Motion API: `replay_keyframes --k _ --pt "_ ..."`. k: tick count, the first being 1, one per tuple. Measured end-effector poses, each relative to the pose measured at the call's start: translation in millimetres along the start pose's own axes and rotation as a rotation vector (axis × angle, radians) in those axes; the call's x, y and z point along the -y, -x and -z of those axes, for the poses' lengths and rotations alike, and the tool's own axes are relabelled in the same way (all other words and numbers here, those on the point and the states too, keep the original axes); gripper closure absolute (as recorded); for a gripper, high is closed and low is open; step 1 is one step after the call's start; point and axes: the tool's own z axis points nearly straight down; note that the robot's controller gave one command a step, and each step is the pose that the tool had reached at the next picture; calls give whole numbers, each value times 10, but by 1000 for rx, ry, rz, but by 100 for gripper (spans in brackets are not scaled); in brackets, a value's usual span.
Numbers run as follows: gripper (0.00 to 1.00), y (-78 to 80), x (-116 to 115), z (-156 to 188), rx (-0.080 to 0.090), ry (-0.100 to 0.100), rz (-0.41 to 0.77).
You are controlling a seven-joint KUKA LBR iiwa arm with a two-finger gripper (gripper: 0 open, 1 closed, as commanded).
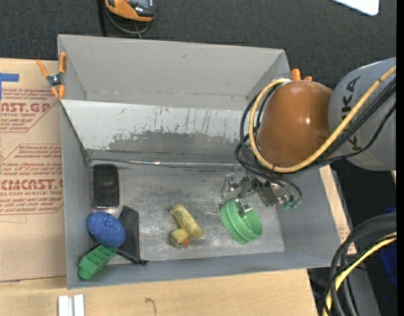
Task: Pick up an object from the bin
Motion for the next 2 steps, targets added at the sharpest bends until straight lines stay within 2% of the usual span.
replay_keyframes --k 1,2 --pt "100 10 39 89 -1 0 21" --pt "100 38 286 1534 3 -2 114"
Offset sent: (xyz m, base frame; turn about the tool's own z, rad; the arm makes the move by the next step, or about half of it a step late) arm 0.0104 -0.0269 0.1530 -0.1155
